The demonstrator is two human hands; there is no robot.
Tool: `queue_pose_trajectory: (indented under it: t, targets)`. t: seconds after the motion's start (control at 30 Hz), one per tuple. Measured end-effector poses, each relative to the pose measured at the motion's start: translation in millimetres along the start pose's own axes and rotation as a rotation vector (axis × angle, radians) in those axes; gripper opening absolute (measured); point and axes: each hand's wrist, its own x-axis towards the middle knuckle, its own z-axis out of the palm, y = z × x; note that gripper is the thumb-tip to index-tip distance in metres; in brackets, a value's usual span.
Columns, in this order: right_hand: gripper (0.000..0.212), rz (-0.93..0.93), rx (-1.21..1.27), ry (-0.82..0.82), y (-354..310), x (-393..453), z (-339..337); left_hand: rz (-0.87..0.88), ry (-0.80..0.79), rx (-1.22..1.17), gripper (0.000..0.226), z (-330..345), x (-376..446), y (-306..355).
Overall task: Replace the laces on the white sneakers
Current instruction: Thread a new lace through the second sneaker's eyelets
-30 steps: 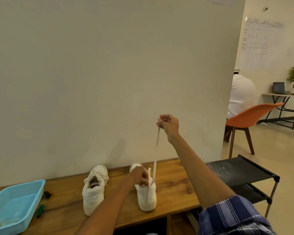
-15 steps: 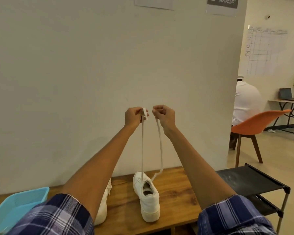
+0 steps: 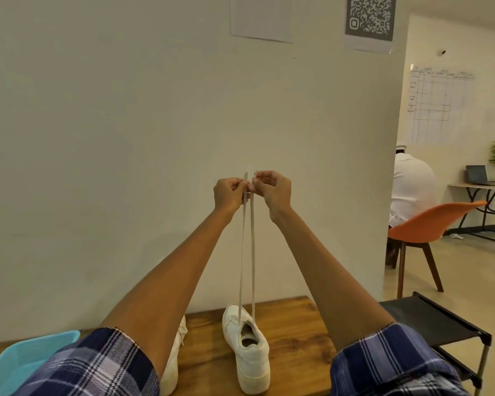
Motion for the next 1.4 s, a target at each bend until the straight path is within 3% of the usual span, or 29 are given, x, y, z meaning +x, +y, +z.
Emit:
queue_pose_trajectory:
  t: [0.53,1.2,1.4]
  targets:
    - [0.019,0.104,0.075,0.088,-11.4,0.6,3.2,-0.008,-0.124,-0.076,0.021,1.8,-2.7,6.3]
    - [0.019,0.15,0.065,0.159,-11.6,4.8,5.1,0.005,-0.042,0.078,0.017,-1.1,-1.5,7.2]
    - [0.018,0.113,-0.01,0.058,-12.0,7.5,7.7,-0.01,-0.234,0.186,0.015,-3.5,-0.9,17.2]
